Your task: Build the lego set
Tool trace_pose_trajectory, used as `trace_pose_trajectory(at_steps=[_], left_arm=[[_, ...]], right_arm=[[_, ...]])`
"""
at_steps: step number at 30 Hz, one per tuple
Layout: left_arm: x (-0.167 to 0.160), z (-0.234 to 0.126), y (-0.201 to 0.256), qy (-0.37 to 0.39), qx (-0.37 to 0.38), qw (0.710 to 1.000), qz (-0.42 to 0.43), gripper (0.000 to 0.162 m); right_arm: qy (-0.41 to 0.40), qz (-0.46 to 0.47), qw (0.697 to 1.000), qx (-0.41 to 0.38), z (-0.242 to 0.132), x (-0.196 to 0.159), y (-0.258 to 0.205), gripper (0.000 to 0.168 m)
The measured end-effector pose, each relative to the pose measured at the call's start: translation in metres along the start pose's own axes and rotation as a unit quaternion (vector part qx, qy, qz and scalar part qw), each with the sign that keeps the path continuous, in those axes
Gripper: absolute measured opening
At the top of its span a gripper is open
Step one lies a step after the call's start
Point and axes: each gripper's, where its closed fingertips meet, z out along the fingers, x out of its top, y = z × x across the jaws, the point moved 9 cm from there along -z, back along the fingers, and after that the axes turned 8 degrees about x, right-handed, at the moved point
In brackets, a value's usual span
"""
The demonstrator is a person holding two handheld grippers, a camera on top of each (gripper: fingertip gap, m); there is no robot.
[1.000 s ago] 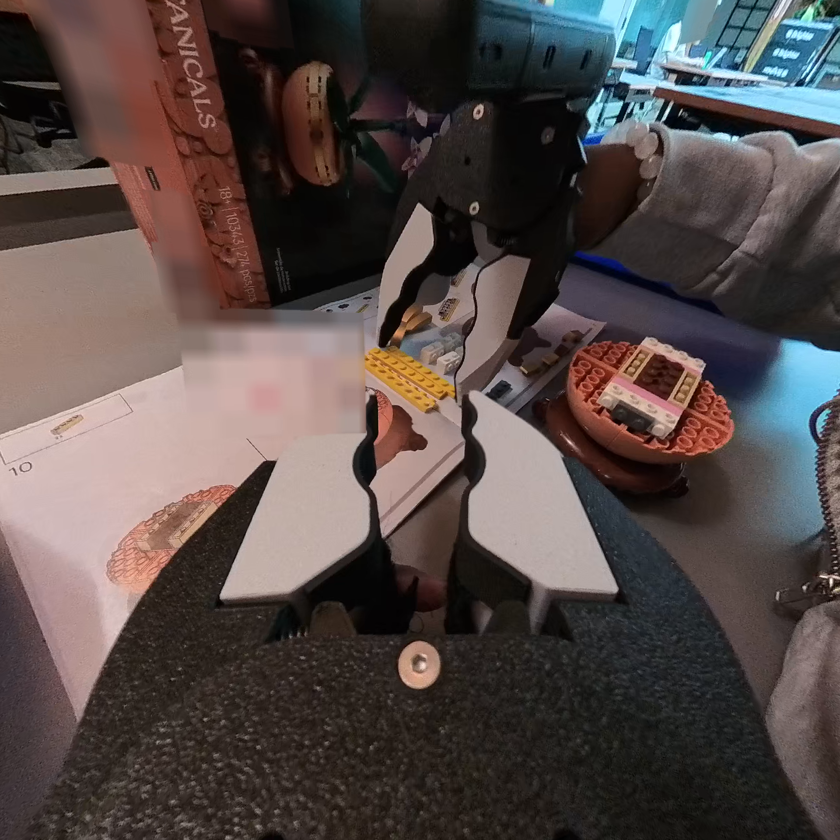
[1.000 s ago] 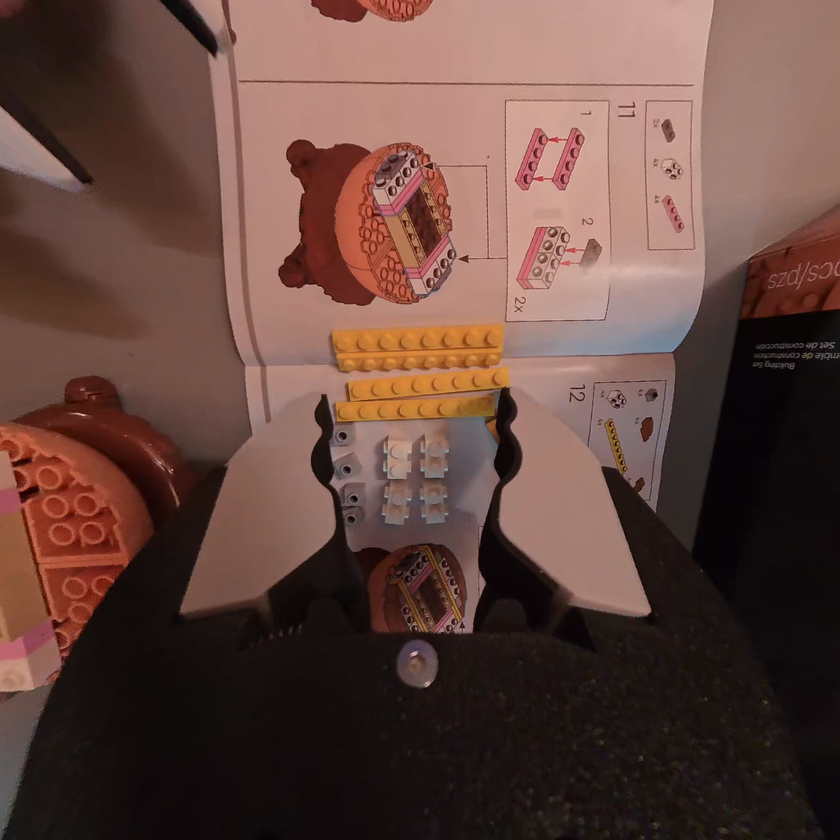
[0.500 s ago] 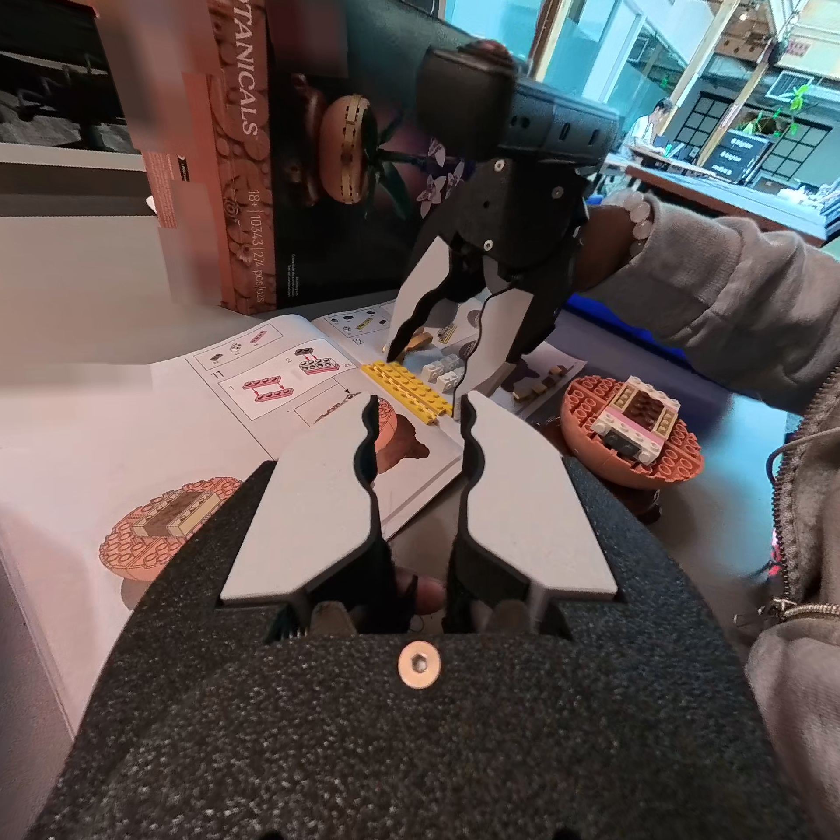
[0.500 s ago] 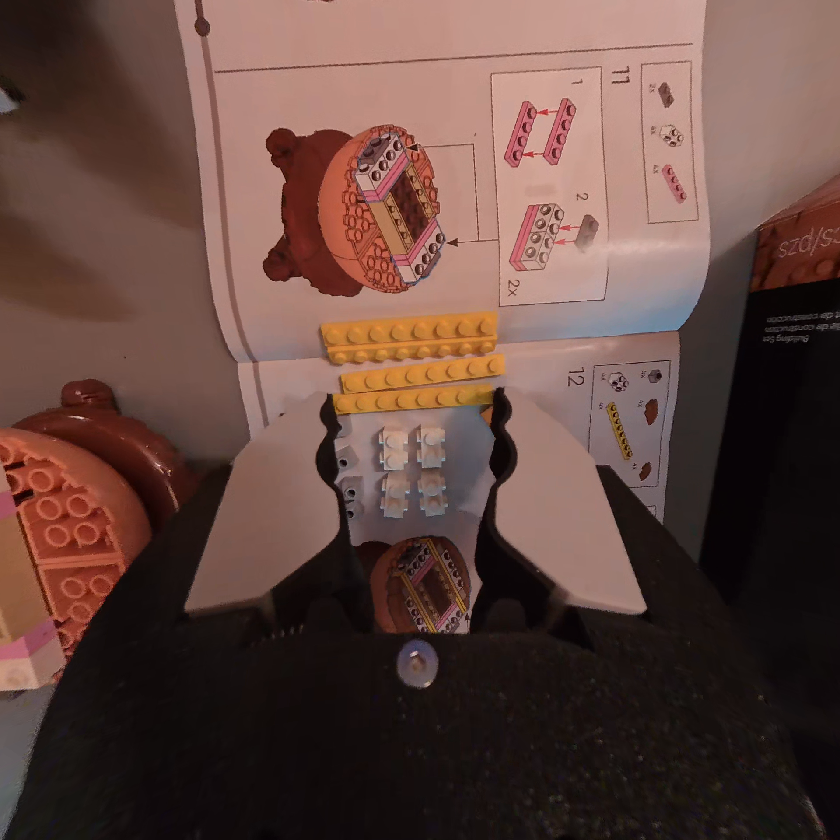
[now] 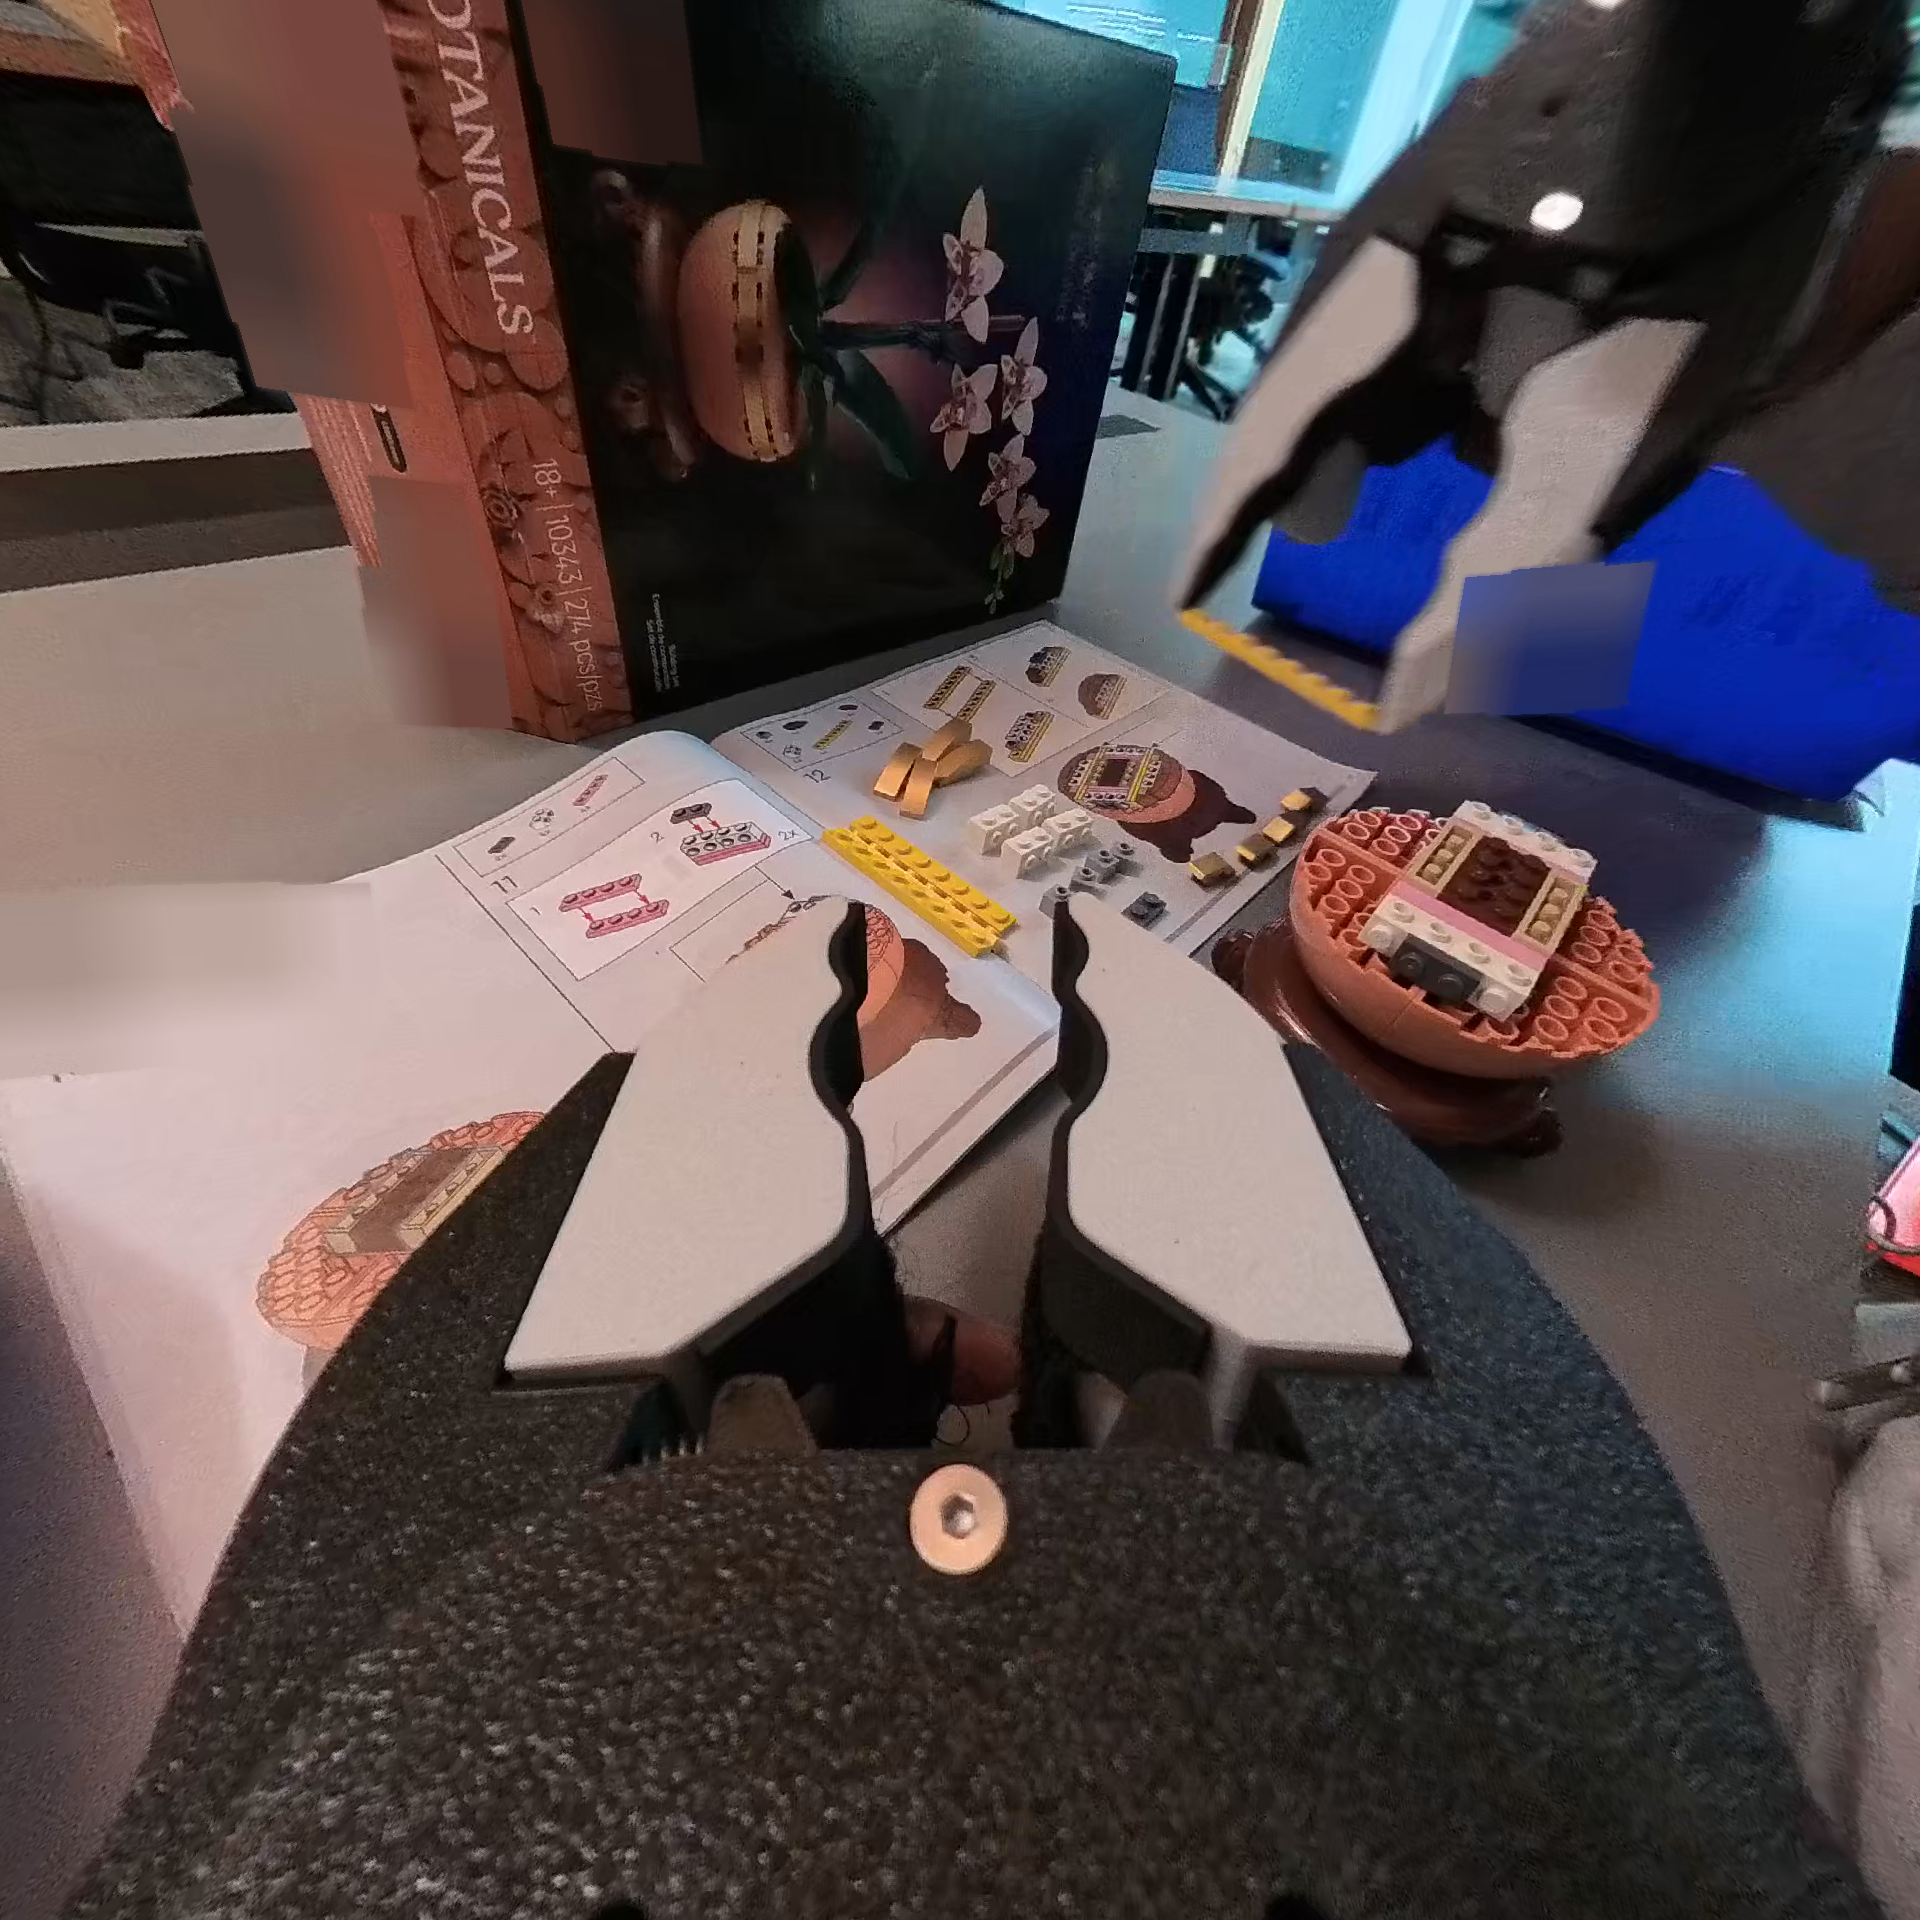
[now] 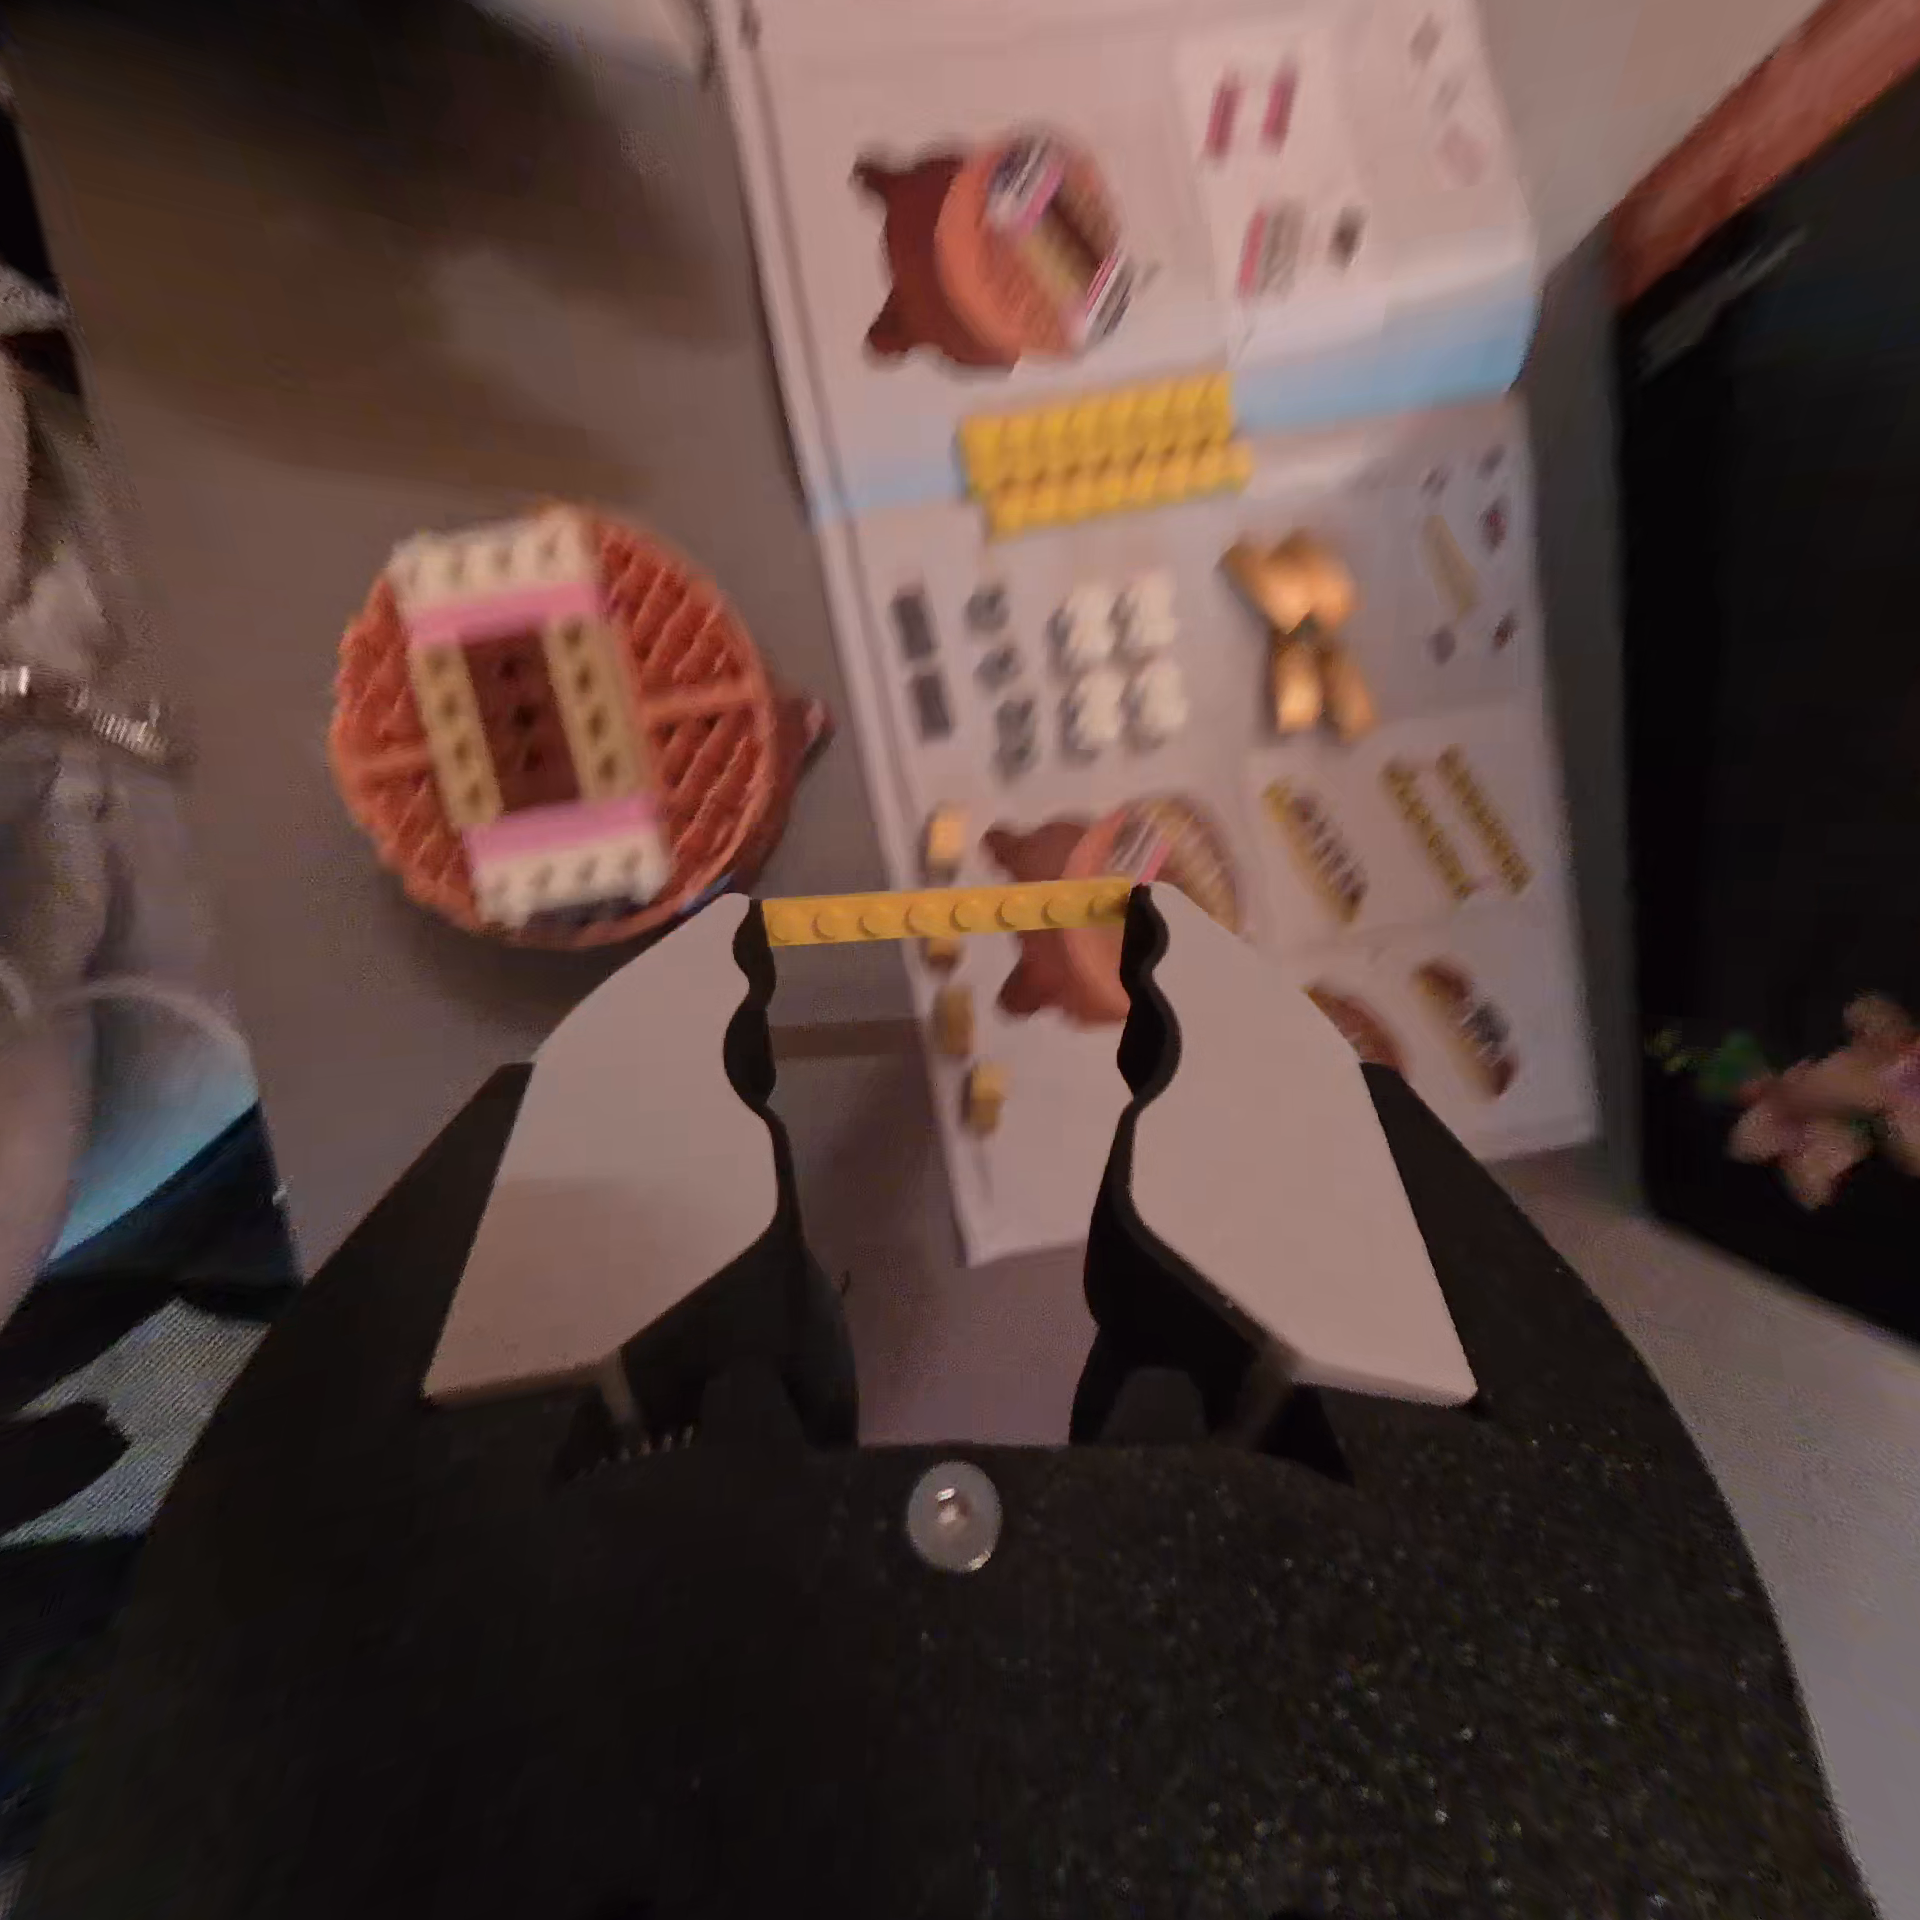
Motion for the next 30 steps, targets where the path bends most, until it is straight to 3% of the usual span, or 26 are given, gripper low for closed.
trace_pose_trajectory(at_steps=[4, 8, 15, 19, 22, 26, 30], left_arm=[[0.0, 0.0, 0.003, -0.003, 0.001, 1.0, 0.016, 0.034], [0.0, 0.0, 0.004, -0.002, -0.004, 1.0, 0.02, 0.033], [-0.001, 0.002, 0.006, -0.01, -0.002, 0.999, 0.03, 0.033], [-0.001, 0.004, 0.008, -0.021, -0.007, 0.999, 0.041, 0.033], [-0.002, 0.004, 0.009, -0.022, -0.007, 0.999, 0.045, 0.033], [-0.001, 0.003, 0.009, -0.019, -0.009, 0.999, 0.044, 0.033], [-0.001, 0.003, 0.009, -0.019, -0.011, 0.999, 0.047, 0.033]], right_arm=[[-0.035, -0.011, 0.999, 0.038, 0.013, -0.047, -0.041, 0.064], [-0.075, -0.04, 0.996, 0.04, 0.035, -0.069, -0.049, 0.064], [-0.013, -0.028, 0.999, 0.045, 0.027, -0.066, -0.044, 0.073], [0.047, -0.053, 0.996, 0.051, 0.003, -0.042, -0.036, 0.07], [0.038, -0.07, 0.996, 0.025, -0.005, -0.025, -0.019, 0.065], [0.04, -0.075, 0.995, 0.047, 0.001, -0.012, -0.005, 0.063], [-0.015, -0.069, 0.994, 0.088, 0.01, -0.031, -0.02, 0.061]])
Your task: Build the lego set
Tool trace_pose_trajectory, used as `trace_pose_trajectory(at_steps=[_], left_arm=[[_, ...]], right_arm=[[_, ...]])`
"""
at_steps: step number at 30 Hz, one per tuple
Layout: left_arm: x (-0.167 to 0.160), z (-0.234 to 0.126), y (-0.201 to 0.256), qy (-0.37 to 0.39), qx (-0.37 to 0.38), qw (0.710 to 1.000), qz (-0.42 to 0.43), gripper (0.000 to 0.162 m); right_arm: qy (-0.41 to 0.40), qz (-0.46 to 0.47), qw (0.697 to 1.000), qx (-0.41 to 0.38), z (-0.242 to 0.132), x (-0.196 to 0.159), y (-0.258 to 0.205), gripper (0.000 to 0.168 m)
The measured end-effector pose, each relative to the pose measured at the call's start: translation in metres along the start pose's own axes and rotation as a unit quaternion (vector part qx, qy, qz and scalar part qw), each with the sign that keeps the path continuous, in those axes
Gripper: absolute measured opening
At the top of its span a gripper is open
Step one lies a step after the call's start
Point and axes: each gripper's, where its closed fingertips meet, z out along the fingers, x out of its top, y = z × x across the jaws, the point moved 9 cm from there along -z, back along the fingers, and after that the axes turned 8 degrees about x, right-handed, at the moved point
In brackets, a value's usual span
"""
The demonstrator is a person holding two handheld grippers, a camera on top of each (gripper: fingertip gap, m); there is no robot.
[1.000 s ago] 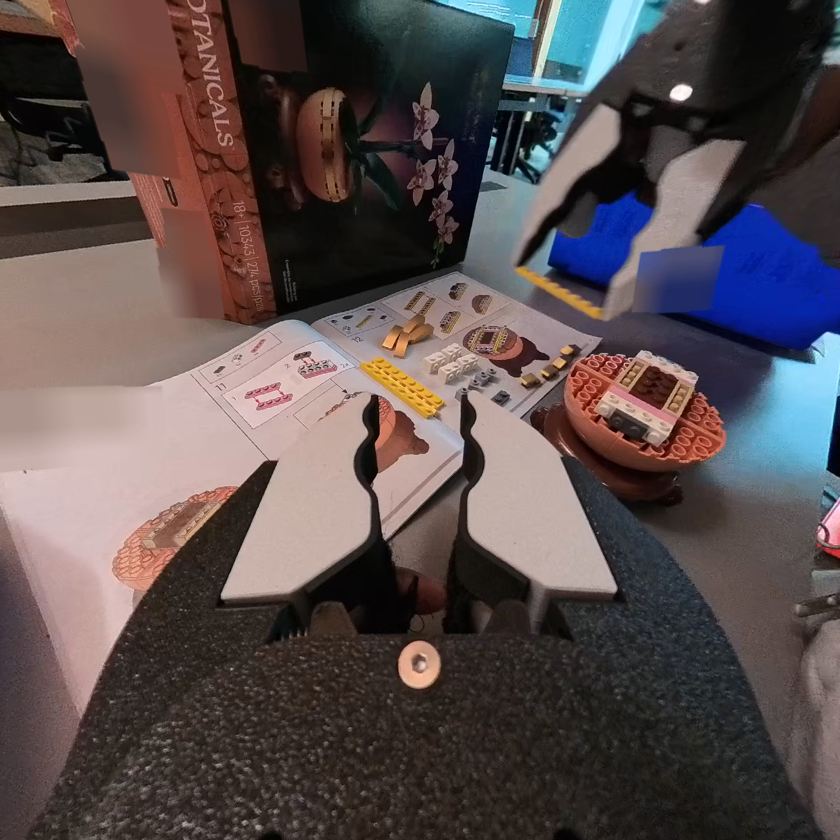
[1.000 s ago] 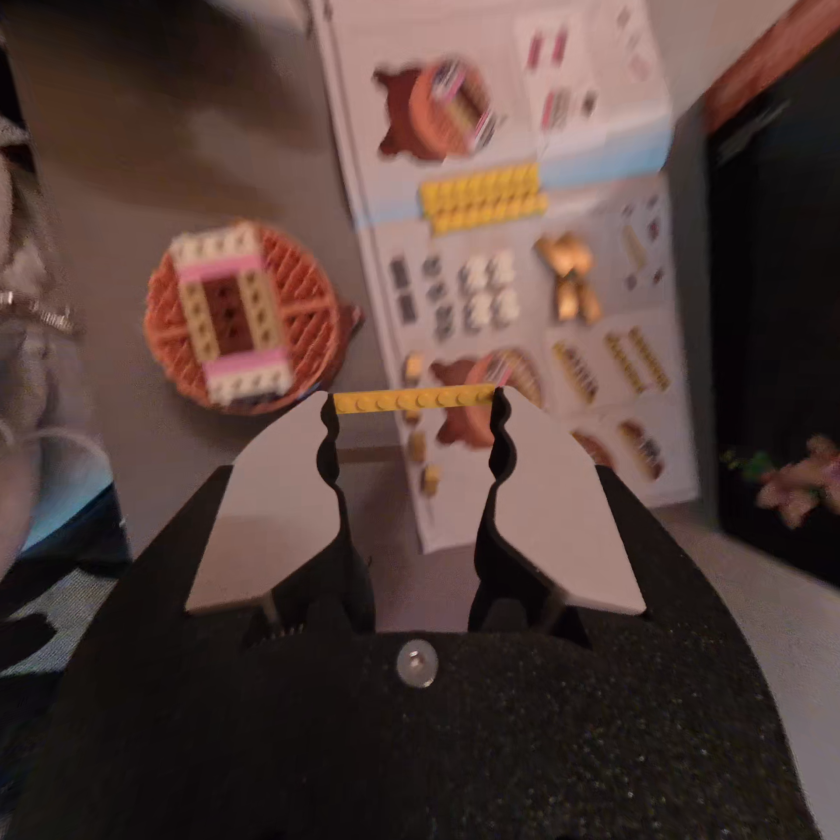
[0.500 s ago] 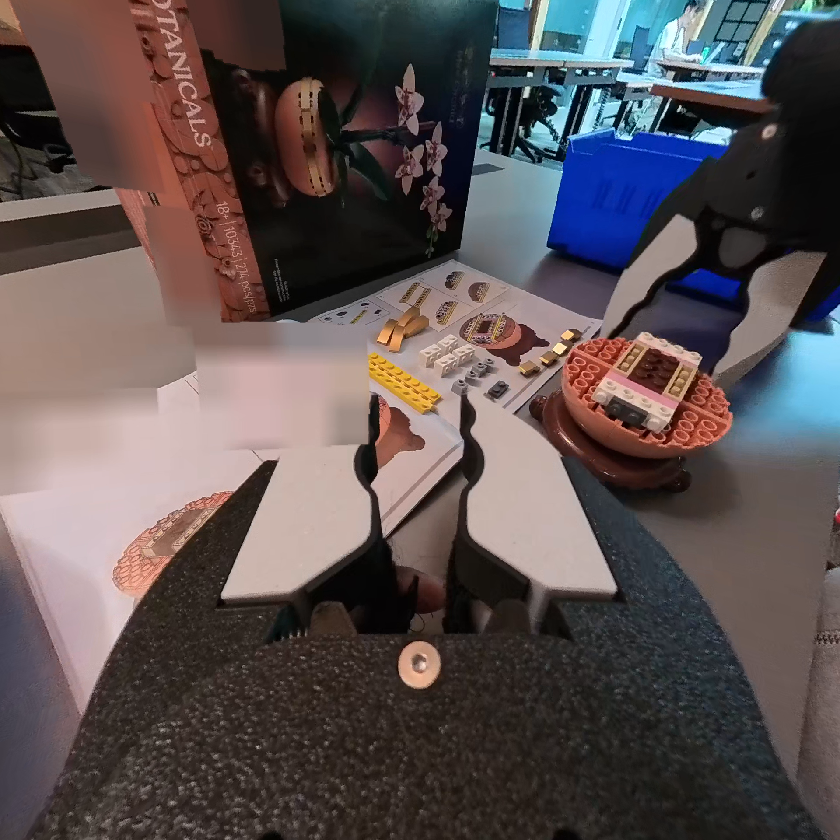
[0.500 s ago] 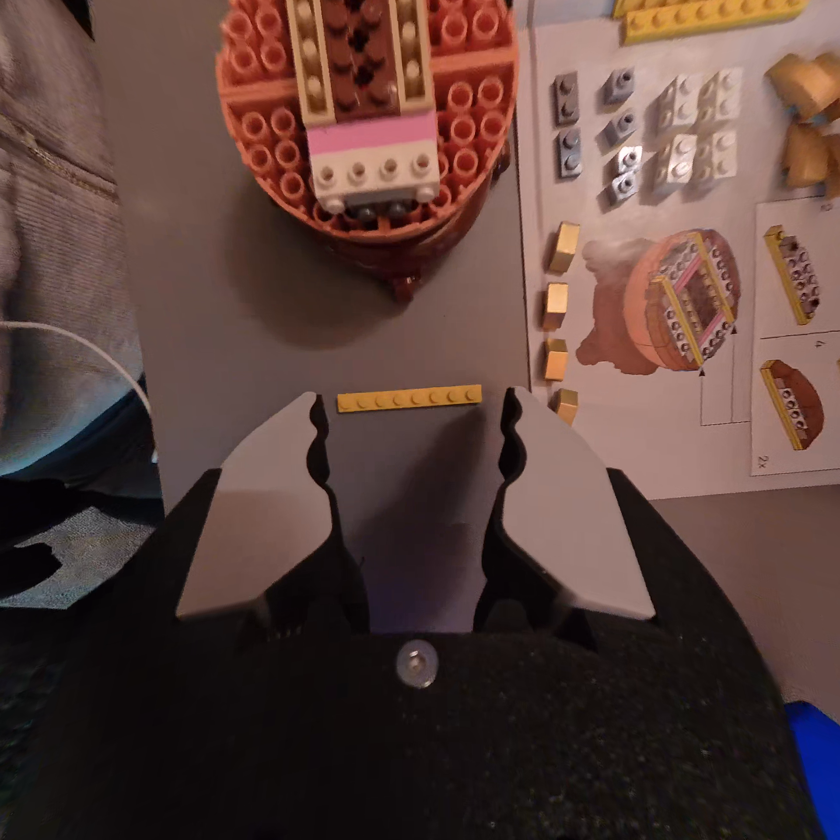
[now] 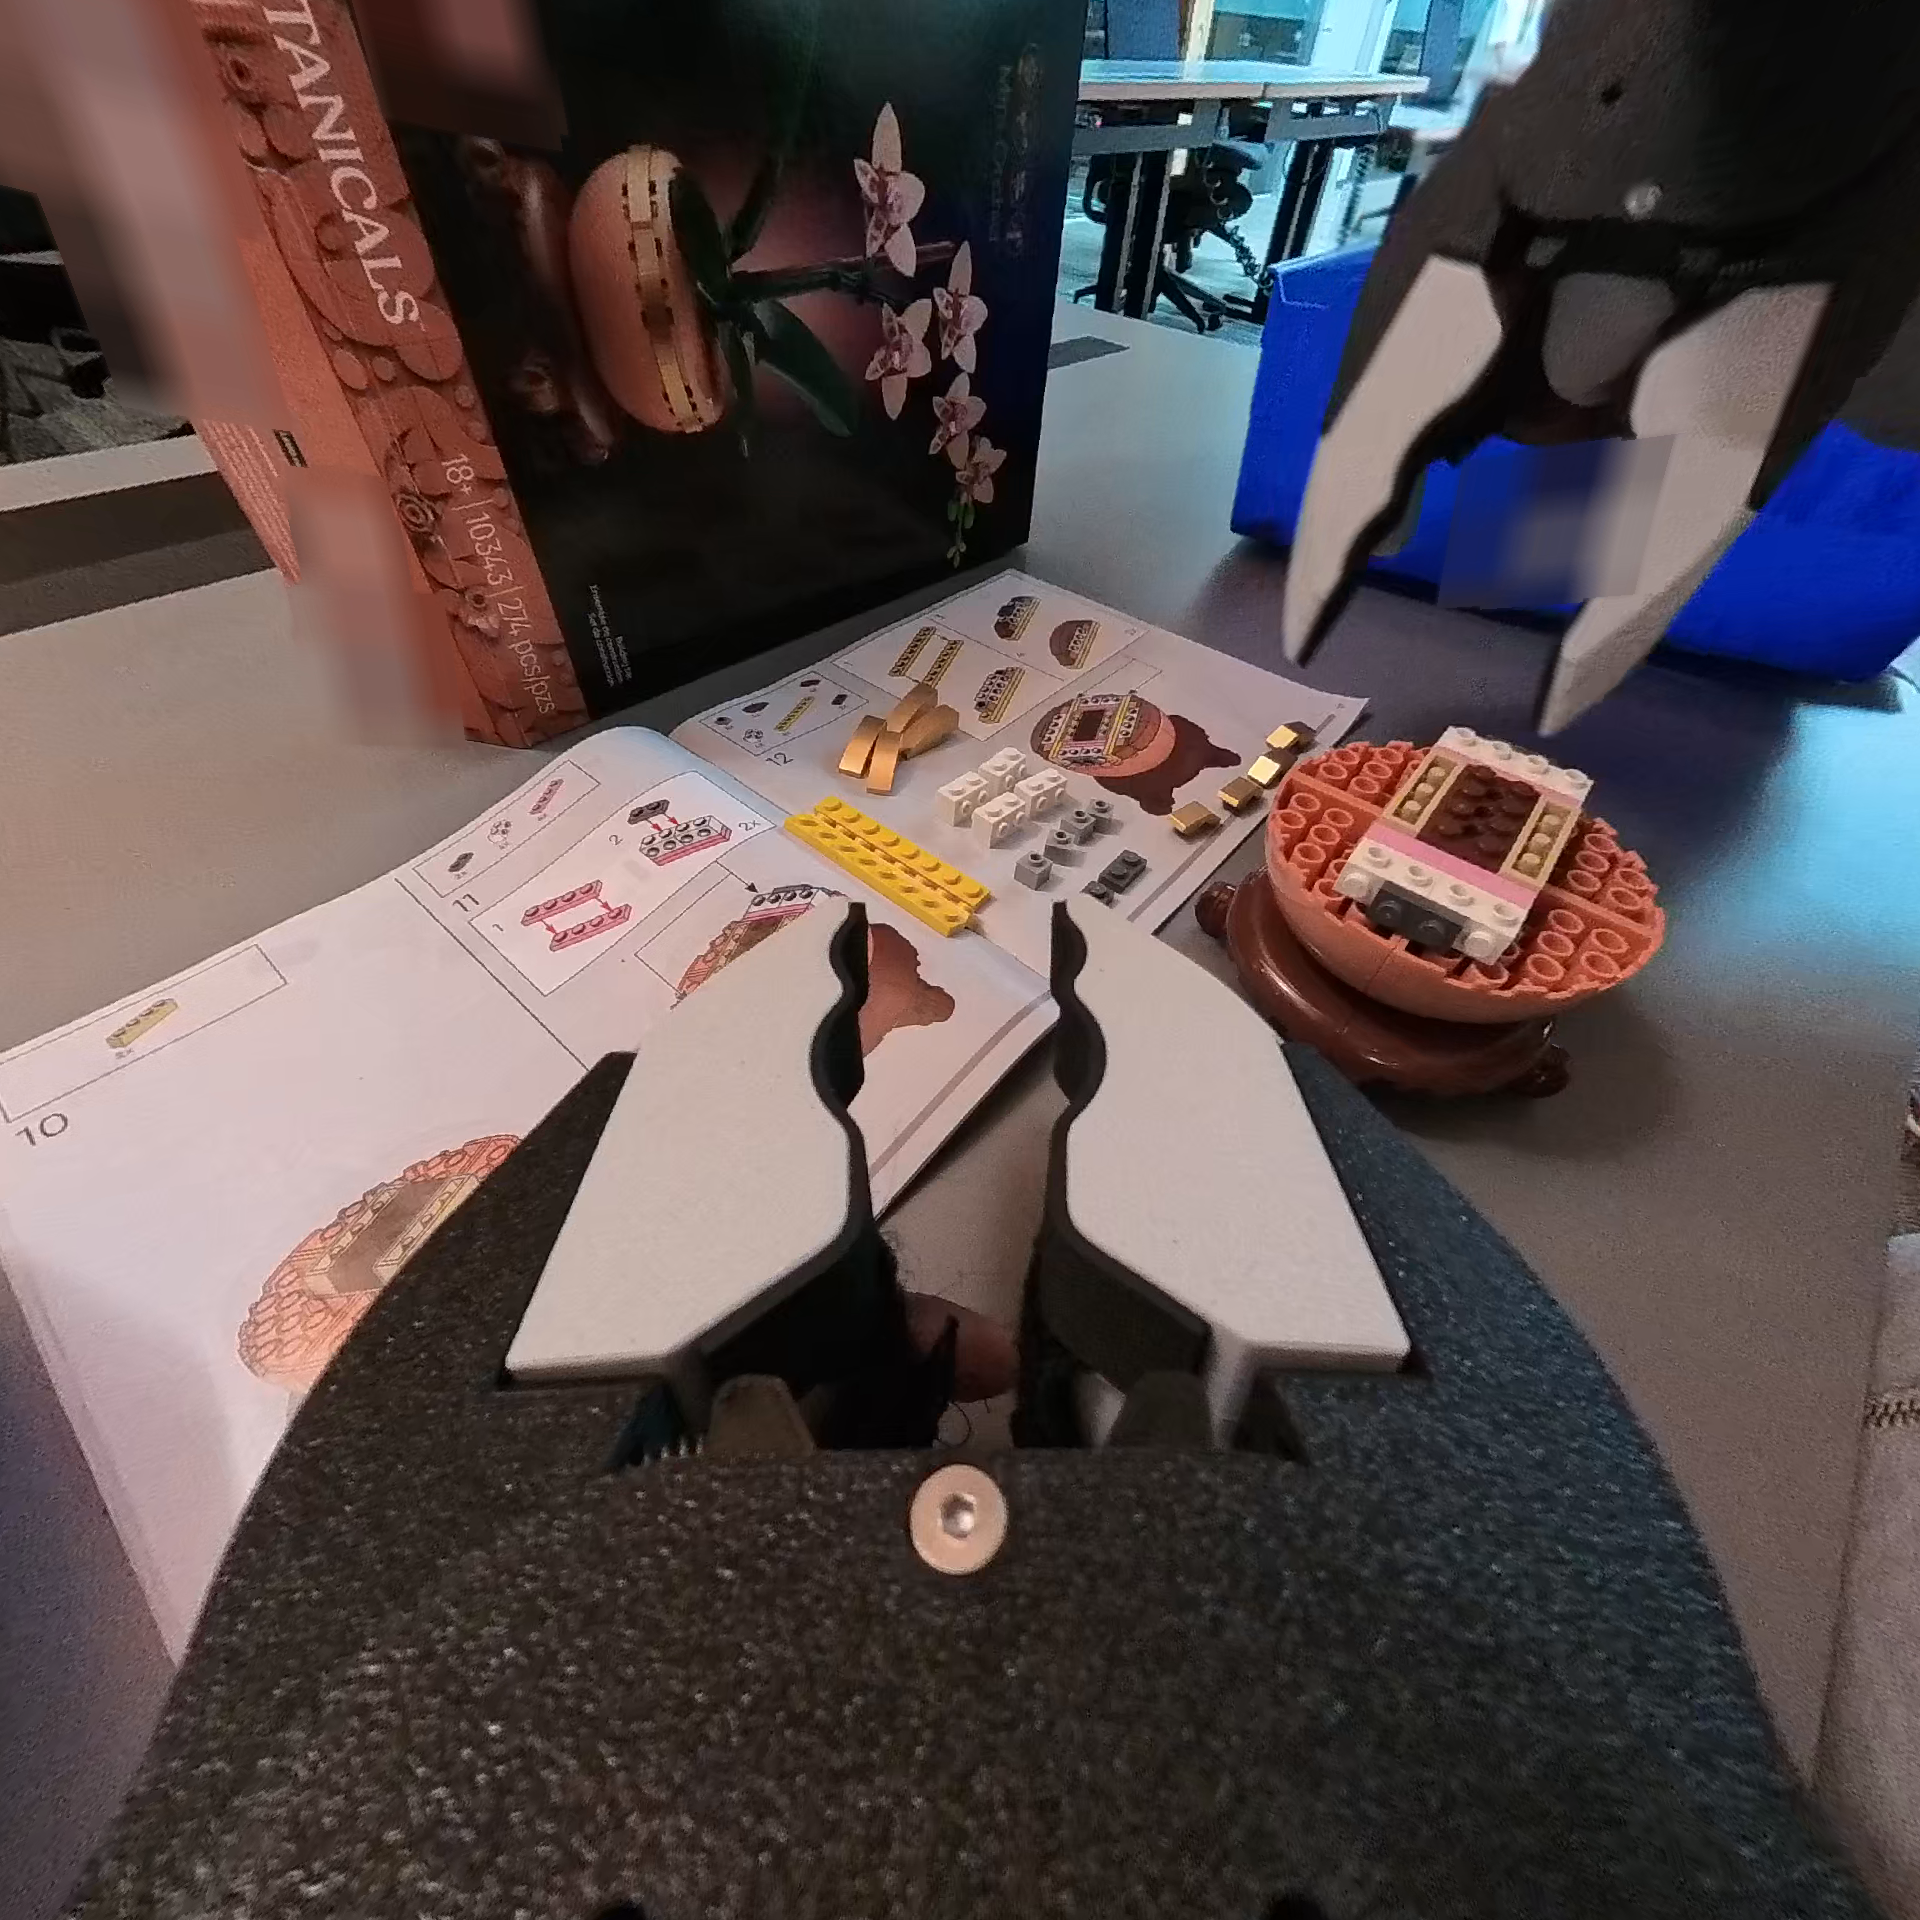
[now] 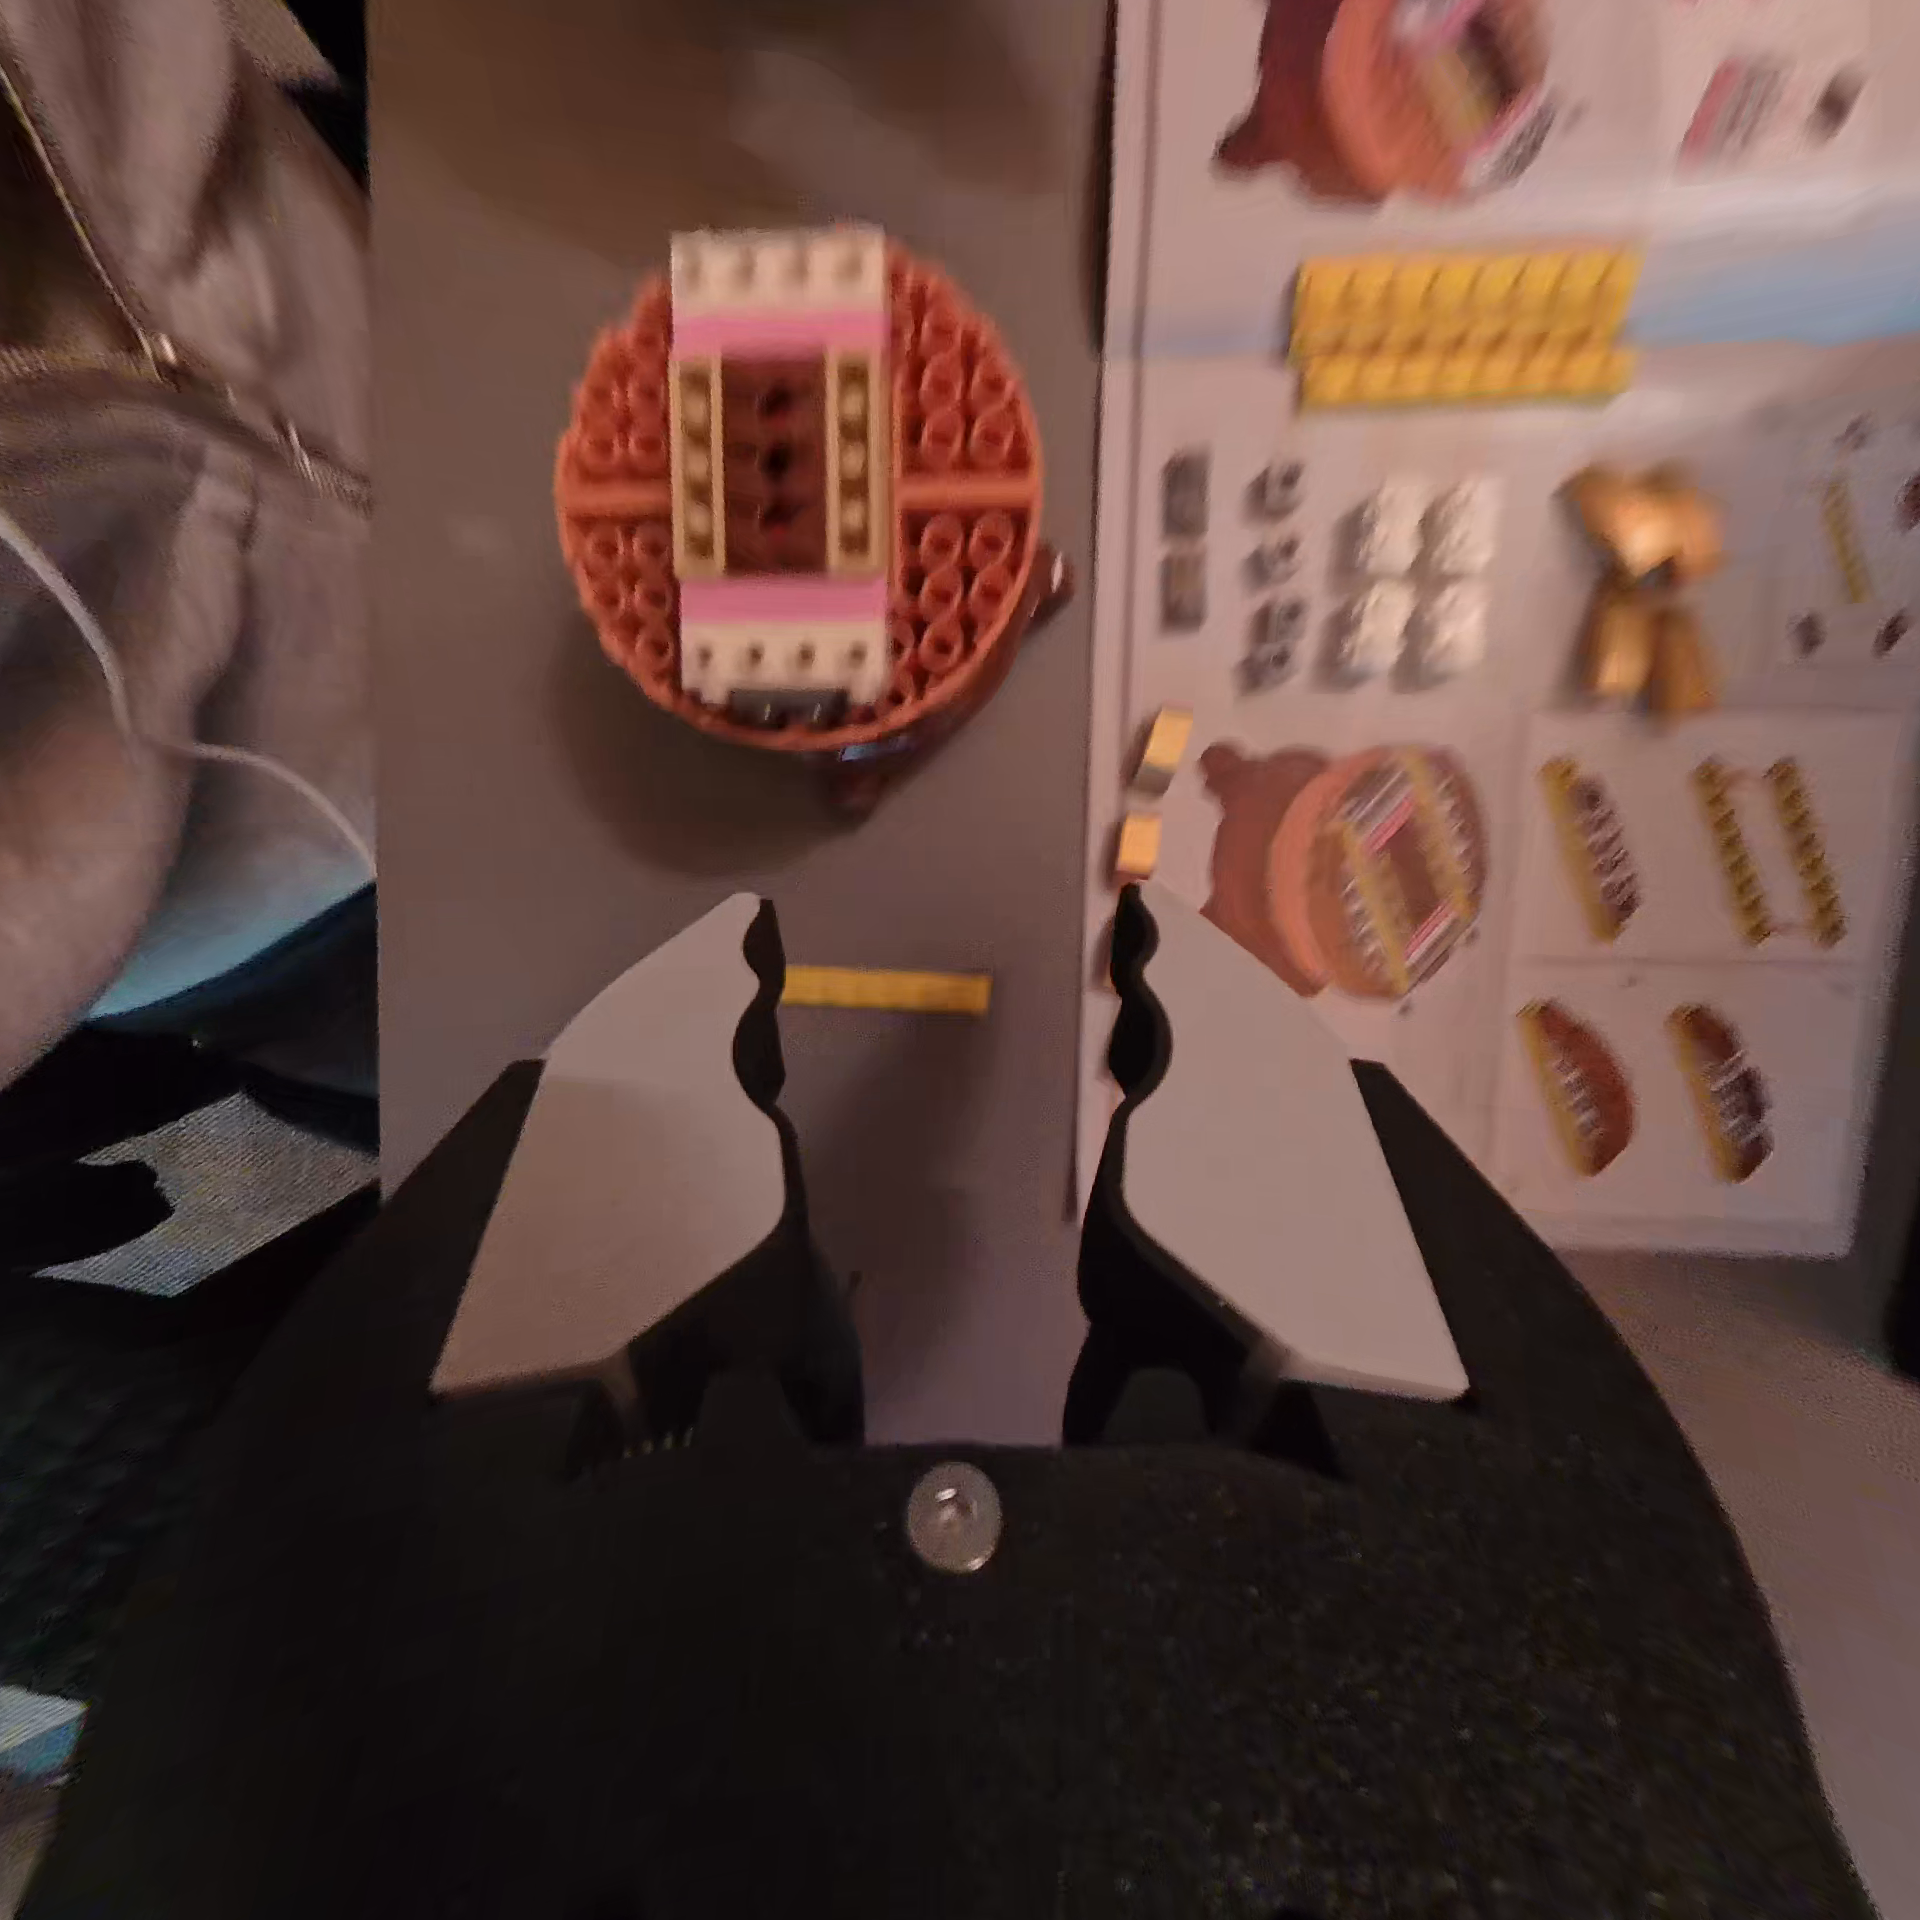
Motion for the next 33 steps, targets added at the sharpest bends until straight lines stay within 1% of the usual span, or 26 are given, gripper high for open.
trace_pose_trajectory(at_steps=[3, 7, 10, 11, 12, 15, 16, 18, 20, 21, 23, 25, 26, 28, 30, 33], left_arm=[[0.0, 0.0, 0.002, -0.002, 0.0, 1.0, 0.009, 0.033], [-0.001, 0.003, 0.005, -0.013, -0.004, 1.0, 0.026, 0.033], [-0.001, 0.004, 0.008, -0.016, -0.006, 0.999, 0.043, 0.033], [-0.001, 0.004, 0.008, -0.016, -0.006, 0.999, 0.047, 0.033], [-0.001, 0.004, 0.009, -0.016, -0.005, 0.999, 0.049, 0.033], [-0.001, 0.004, 0.008, -0.01, -0.001, 0.999, 0.047, 0.033], [0.0, 0.003, 0.007, 0.0, 0.002, 0.999, 0.043, 0.034], [0.006, -0.001, 0.004, 0.037, 0.008, 0.999, 0.016, 0.036], [0.021, -0.004, 0.002, 0.064, -0.021, 0.996, -0.055, 0.032], [0.032, -0.005, 0.001, 0.076, -0.046, 0.991, -0.099, 0.029], [0.056, -0.005, 0.0, 0.101, -0.107, 0.975, -0.168, 0.029], [0.078, -0.001, 0.003, 0.105, -0.169, 0.959, -0.2, 0.033], [0.087, 0.002, 0.005, 0.103, -0.188, 0.955, -0.205, 0.036], [0.1, 0.008, 0.008, 0.108, -0.208, 0.95, -0.205, 0.039], [0.106, 0.012, 0.007, 0.107, -0.21, 0.95, -0.203, 0.039], [0.105, 0.017, 0.001, 0.096, -0.198, 0.956, -0.195, 0.031]], right_arm=[[-0.026, 0.039, 0.999, -0.002, 0.013, -0.019, -0.019, 0.068], [-0.037, 0.041, 0.997, -0.045, 0.026, -0.029, -0.025, 0.072], [-0.024, 0.046, 0.998, -0.037, 0.032, -0.028, -0.023, 0.072], [-0.031, 0.044, 0.998, -0.038, 0.035, -0.029, -0.022, 0.07], [-0.037, 0.041, 0.998, -0.036, 0.037, -0.031, -0.023, 0.064], [-0.02, 0.037, 0.998, -0.038, 0.036, -0.033, -0.023, 0.062], [-0.011, 0.036, 0.998, -0.052, 0.034, -0.034, -0.021, 0.062], [0.032, 0.028, 0.995, -0.092, 0.02, -0.03, -0.016, 0.062], [0.096, 0.006, 0.98, -0.174, -0.007, -0.012, -0.009, 0.062], [0.133, -0.017, 0.966, -0.222, -0.021, 0.003, -0.007, 0.062], [0.201, -0.08, 0.925, -0.313, -0.047, 0.035, -0.008, 0.062], [0.234, -0.144, 0.883, -0.38, -0.062, 0.067, -0.012, 0.061], [0.234, -0.172, 0.867, -0.405, -0.064, 0.081, -0.014, 0.061], [0.211, -0.218, 0.844, -0.442, -0.062, 0.102, -0.016, 0.061], [0.175, -0.252, 0.836, -0.455, -0.054, 0.115, -0.016, 0.061], [0.166, -0.282, 0.832, -0.448, -0.046, 0.126, -0.02, 0.06]])
